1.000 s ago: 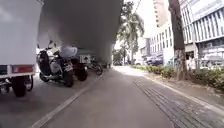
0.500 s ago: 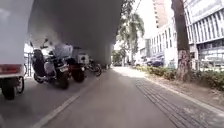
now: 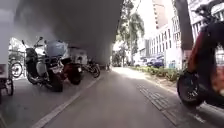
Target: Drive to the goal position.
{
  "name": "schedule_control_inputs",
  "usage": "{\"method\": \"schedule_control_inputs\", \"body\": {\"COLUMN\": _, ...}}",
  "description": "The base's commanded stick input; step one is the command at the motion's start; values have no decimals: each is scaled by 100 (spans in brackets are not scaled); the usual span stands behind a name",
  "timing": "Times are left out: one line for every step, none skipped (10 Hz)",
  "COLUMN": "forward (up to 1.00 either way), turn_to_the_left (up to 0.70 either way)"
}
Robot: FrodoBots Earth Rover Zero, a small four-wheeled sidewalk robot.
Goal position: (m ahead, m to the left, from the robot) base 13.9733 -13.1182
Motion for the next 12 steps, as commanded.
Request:
{"method": "schedule_control_inputs", "body": {"forward": 45, "turn_to_the_left": 0}}
{"method": "schedule_control_inputs", "body": {"forward": 45, "turn_to_the_left": 0}}
{"method": "schedule_control_inputs", "body": {"forward": 45, "turn_to_the_left": 0}}
{"method": "schedule_control_inputs", "body": {"forward": 45, "turn_to_the_left": 0}}
{"method": "schedule_control_inputs", "body": {"forward": 45, "turn_to_the_left": 0}}
{"method": "schedule_control_inputs", "body": {"forward": 45, "turn_to_the_left": 0}}
{"method": "schedule_control_inputs", "body": {"forward": 45, "turn_to_the_left": 0}}
{"method": "schedule_control_inputs", "body": {"forward": 45, "turn_to_the_left": 0}}
{"method": "schedule_control_inputs", "body": {"forward": 45, "turn_to_the_left": 0}}
{"method": "schedule_control_inputs", "body": {"forward": 45, "turn_to_the_left": 0}}
{"method": "schedule_control_inputs", "body": {"forward": 45, "turn_to_the_left": 0}}
{"method": "schedule_control_inputs", "body": {"forward": 45, "turn_to_the_left": 0}}
